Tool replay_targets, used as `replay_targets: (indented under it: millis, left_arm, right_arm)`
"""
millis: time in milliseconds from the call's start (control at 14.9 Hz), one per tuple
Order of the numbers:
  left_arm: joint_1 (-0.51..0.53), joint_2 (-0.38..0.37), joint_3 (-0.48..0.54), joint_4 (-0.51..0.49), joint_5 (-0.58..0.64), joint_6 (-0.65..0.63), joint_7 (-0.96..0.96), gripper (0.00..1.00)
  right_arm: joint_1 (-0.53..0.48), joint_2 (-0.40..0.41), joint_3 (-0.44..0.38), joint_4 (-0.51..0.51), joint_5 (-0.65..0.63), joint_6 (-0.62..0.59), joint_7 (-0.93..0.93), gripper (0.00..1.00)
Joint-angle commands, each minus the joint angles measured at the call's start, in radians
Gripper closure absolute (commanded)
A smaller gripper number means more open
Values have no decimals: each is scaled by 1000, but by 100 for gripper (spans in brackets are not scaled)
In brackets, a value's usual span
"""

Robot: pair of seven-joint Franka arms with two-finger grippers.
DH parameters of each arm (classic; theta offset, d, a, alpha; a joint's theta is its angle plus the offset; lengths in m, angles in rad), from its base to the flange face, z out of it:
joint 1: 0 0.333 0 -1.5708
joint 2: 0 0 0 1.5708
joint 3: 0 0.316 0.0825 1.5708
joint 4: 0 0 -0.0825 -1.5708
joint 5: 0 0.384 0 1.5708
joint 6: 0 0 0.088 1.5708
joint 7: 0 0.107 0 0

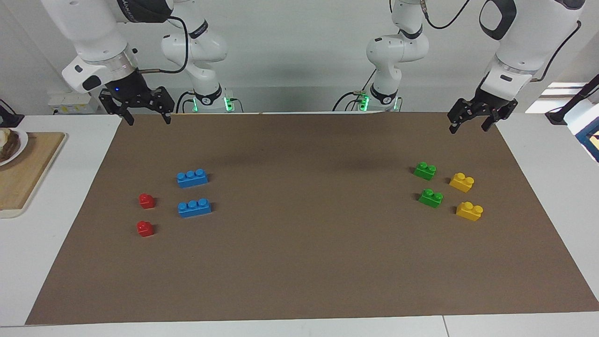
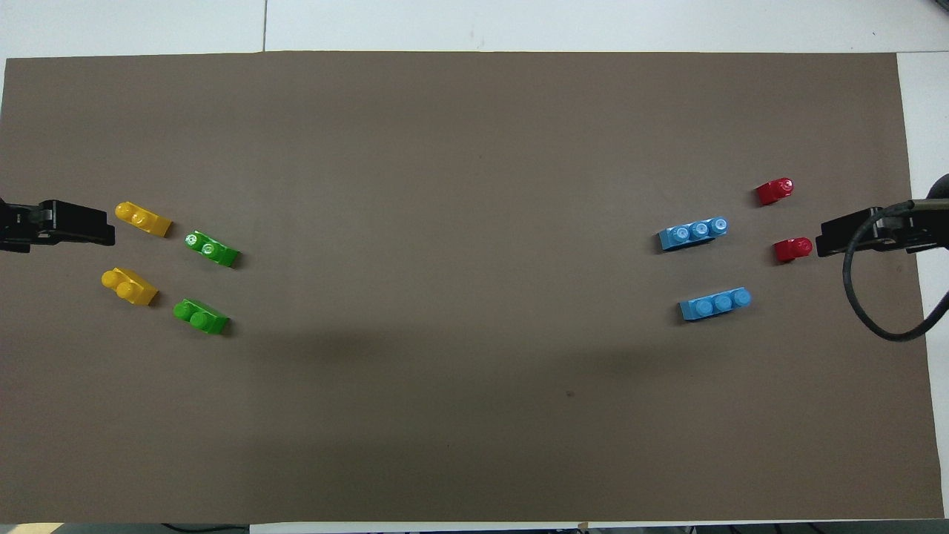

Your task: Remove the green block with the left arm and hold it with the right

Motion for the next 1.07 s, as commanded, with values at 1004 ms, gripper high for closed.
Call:
replay_targets:
  millis: [1004]
  left_arm:
    - [-13,1,7,7,6,-15,-54,0]
  right_arm:
    - [-10,-3,2,1,-34,-26,-16,0]
